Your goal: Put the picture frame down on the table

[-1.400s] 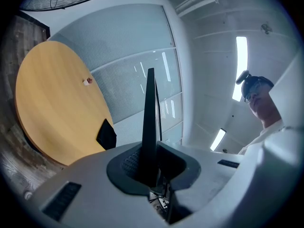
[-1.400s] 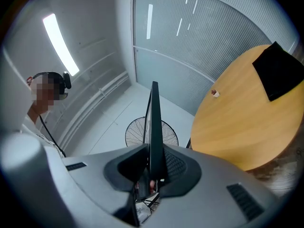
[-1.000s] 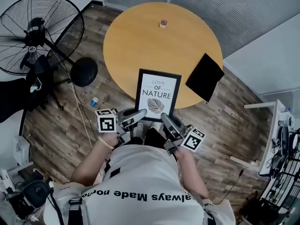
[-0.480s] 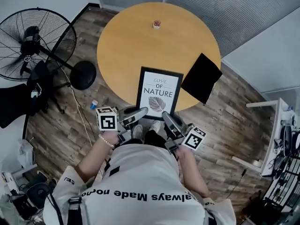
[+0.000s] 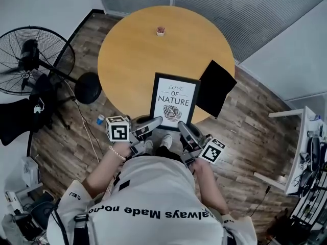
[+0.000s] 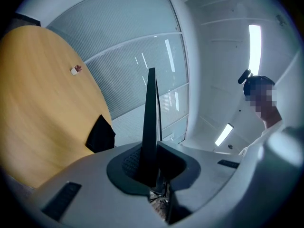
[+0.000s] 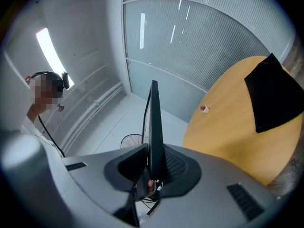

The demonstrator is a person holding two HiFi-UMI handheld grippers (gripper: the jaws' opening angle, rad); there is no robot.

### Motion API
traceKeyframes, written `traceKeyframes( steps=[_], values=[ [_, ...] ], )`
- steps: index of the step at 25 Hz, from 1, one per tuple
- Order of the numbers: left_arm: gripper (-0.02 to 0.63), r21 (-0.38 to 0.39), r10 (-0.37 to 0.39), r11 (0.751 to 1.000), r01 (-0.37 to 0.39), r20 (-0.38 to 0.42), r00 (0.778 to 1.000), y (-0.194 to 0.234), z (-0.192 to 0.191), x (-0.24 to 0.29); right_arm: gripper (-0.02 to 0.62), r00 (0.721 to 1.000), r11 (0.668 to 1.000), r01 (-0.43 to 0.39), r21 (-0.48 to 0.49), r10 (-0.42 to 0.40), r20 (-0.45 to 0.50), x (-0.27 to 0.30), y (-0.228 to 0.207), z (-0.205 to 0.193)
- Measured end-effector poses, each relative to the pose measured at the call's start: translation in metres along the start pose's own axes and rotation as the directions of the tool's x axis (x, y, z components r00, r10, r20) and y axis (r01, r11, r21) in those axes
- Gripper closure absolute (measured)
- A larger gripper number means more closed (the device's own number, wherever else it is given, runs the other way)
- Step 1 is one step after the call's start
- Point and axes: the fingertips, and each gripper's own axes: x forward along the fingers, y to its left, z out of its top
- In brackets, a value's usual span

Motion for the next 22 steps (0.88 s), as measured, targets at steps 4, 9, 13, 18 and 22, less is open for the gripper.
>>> traceKeyframes(
  steps=[4,9,13,18,22],
  values=[
    [0.555,0.005,0.008,1.0,-0.008,0.001,1.0,0.001,0.001,0.013,0.506,1.0,1.0,-0.007,0.0,0.007,0.001,-0.006,-0.006,0.01],
    [0.555,0.009,0.018,1.0,-0.018,0.006,1.0,0.007,0.0,0.017,0.506,1.0,1.0,-0.007,-0.005,0.007,-0.012,-0.006,-0.012,0.012],
    [0.555,0.005,0.022,1.0,-0.022,0.015,1.0,0.01,-0.001,0.019,0.506,1.0,1.0,-0.003,-0.004,0.003,-0.02,-0.006,-0.017,0.013],
    [0.555,0.004,0.032,0.999,-0.032,0.021,0.999,0.014,-0.003,0.019,0.506,1.0,1.0,0.0,-0.003,0.0,-0.031,-0.006,-0.021,0.011],
    [0.555,-0.005,0.045,0.999,-0.045,0.027,0.999,0.016,-0.006,0.019,0.505,0.999,1.0,-0.003,0.002,0.003,-0.043,-0.006,-0.023,0.009]
  ],
)
